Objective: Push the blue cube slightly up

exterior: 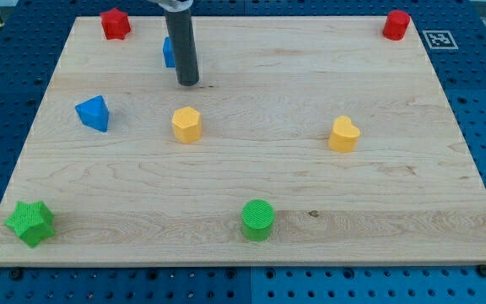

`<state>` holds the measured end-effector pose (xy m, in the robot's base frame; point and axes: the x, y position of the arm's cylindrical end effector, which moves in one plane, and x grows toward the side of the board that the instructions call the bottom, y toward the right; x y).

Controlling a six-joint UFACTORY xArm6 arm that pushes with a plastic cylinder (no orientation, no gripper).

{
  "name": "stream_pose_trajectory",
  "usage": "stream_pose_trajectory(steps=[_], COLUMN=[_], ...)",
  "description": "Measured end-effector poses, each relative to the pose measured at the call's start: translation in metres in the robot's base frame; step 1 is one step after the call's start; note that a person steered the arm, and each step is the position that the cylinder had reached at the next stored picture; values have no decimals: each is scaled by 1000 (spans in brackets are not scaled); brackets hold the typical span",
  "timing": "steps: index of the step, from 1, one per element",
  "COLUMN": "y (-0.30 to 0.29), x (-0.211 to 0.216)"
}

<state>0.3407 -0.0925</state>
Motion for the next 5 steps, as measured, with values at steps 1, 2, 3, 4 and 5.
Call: stream_pose_trajectory(steps=[1, 2, 3, 4, 5], y=[-12, -12, -12, -17, -24], x=[-20, -22, -23, -31, -38])
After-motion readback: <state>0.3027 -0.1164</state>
